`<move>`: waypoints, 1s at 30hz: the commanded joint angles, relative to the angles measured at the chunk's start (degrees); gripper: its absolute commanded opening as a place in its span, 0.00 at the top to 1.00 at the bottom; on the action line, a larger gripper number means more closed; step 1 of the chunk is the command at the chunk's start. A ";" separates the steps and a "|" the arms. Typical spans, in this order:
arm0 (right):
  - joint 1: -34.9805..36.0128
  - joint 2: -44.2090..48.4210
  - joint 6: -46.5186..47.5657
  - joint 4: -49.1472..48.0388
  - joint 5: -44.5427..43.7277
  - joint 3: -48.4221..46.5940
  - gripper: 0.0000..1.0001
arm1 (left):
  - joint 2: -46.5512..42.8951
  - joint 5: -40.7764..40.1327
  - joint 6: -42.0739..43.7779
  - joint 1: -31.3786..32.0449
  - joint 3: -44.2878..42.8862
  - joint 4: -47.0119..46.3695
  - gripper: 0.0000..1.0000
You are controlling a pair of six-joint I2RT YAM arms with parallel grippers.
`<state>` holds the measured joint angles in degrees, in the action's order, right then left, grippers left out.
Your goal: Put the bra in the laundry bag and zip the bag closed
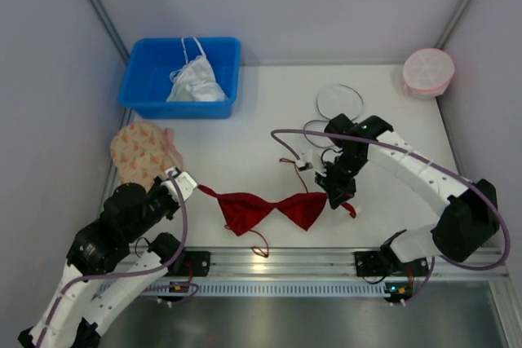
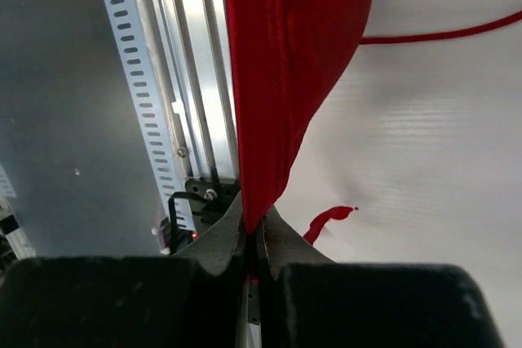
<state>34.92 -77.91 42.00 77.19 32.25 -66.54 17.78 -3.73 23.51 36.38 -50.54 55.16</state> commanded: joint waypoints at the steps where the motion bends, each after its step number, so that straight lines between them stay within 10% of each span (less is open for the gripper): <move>1: 0.77 -0.93 3.00 1.48 1.33 -7.00 1.00 | 1.02 -2.87 0.04 -0.26 1.93 -6.90 1.00; 15: 0.50 18.83 -5.17 -6.52 -13.88 -21.69 1.00 | 7.71 -1.91 2.86 -0.96 -10.44 -18.33 1.00; 30: 0.68 30.72 -2.54 -7.93 -3.07 -17.93 1.00 | 2.70 13.29 5.67 -7.82 -16.44 -12.44 1.00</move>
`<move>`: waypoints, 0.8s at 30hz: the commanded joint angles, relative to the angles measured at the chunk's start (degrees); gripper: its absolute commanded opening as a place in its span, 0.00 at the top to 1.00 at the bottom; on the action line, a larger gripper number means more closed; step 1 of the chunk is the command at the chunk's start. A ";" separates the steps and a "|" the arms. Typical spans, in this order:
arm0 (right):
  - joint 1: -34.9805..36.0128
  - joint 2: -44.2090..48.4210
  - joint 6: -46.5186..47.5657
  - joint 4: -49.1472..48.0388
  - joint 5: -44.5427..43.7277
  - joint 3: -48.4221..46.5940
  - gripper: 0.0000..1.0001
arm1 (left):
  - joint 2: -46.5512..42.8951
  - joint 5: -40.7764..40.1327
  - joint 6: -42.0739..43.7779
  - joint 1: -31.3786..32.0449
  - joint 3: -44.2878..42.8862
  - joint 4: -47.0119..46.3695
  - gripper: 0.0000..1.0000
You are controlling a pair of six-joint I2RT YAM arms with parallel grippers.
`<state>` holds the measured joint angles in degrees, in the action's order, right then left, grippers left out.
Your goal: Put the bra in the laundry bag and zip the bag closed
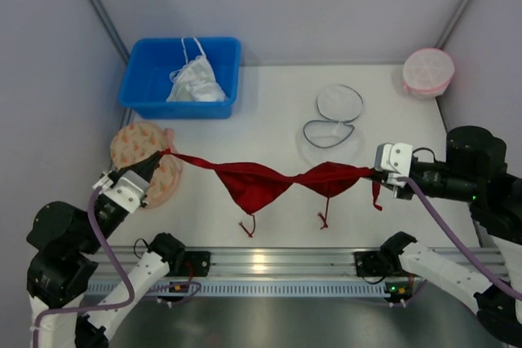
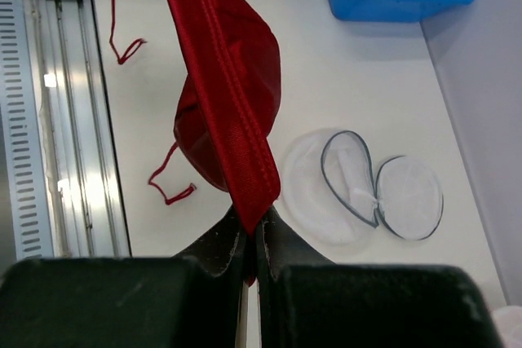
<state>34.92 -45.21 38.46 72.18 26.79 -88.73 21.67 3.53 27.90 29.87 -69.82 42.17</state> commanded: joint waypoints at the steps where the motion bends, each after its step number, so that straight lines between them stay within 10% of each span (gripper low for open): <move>1: 0.59 -2.51 1.44 -3.19 2.57 5.92 1.00 | -1.98 6.83 1.45 -1.83 4.15 0.54 1.00; 13: 0.33 -27.89 6.54 -12.06 0.28 19.91 1.00 | 3.55 -6.16 -3.55 -2.36 26.04 -7.52 1.00; 24: -9.25 -69.02 5.50 -1.26 9.51 -5.82 0.98 | 27.09 -12.58 -3.03 -3.41 35.20 -30.48 1.00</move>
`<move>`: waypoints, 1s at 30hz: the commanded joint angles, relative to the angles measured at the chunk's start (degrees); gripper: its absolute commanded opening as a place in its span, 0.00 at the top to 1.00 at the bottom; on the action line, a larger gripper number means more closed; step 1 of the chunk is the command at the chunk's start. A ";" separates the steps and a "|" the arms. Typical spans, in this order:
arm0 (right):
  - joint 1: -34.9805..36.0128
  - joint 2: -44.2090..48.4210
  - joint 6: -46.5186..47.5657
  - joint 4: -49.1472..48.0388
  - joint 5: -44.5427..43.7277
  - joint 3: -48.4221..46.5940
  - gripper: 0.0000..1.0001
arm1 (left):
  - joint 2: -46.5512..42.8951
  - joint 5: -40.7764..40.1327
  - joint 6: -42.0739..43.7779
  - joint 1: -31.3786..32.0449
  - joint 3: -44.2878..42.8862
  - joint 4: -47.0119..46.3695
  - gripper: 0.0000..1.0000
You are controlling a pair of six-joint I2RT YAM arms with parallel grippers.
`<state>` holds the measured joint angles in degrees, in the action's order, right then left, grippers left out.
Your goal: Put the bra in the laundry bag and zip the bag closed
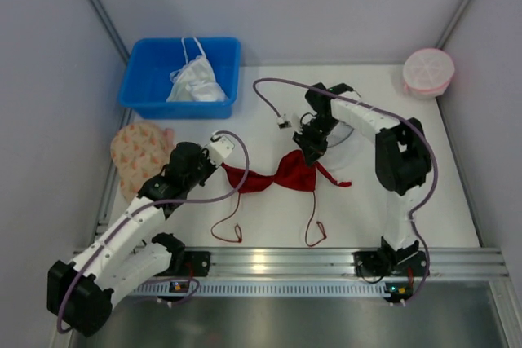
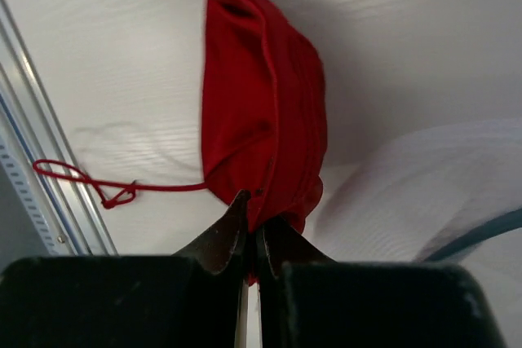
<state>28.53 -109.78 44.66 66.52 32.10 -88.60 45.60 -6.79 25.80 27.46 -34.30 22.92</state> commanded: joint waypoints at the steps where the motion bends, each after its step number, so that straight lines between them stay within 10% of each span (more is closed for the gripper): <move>1: -4.09 -7.79 -1.50 4.84 4.98 -9.28 0.98 | 4.48 -2.18 -1.80 -1.27 -1.63 -11.92 1.00; 14: -5.77 -2.64 -10.82 2.82 11.41 -5.01 0.87 | 13.36 26.63 -21.31 -2.42 -12.01 -4.81 1.00; 30: -8.49 7.02 -18.21 0.10 5.52 0.27 0.47 | 32.17 23.48 -27.21 9.36 -12.98 -5.60 0.89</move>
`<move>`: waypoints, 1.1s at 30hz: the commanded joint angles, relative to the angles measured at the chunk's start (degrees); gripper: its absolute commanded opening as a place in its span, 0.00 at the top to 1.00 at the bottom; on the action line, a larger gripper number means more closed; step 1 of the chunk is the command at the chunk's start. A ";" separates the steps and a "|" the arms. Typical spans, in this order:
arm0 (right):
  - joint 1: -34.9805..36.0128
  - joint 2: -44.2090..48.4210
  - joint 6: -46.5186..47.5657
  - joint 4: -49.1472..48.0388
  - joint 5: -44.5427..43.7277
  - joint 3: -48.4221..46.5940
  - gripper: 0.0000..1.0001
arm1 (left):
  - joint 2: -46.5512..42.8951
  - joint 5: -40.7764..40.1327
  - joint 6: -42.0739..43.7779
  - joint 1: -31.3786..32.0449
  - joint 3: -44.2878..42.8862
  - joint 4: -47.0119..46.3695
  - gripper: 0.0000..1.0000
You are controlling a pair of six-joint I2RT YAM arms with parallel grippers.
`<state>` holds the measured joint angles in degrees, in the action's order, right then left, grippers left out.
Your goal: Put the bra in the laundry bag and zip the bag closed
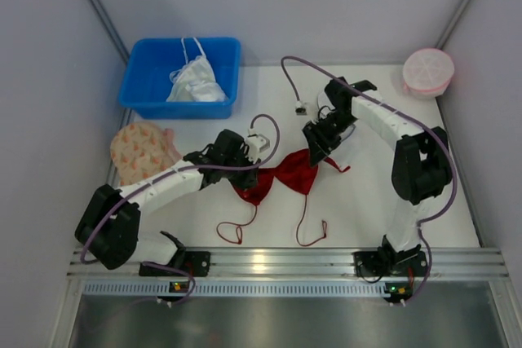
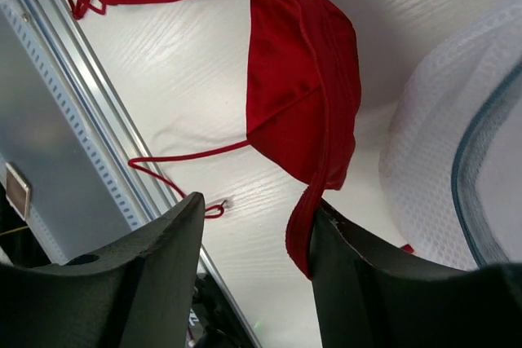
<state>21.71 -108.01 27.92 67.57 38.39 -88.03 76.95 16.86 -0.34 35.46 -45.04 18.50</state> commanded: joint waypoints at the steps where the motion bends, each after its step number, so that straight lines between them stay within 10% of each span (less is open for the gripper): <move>1: -2.20 5.52 -1.47 -0.78 -1.38 -0.39 0.47 | 1.62 -0.25 -1.24 2.15 -2.07 -1.10 0.80; 11: -6.86 12.64 2.74 0.81 -7.09 1.71 0.45 | -5.84 -5.08 1.83 2.24 -3.83 -0.31 0.40; 33: -12.39 24.96 32.01 -24.24 -16.60 33.80 0.53 | -10.86 -3.94 2.00 1.45 -12.79 6.63 0.25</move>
<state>10.92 -83.31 54.50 50.33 20.64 -54.28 65.52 11.92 1.23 37.23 -54.72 24.27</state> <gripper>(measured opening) 0.463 0.745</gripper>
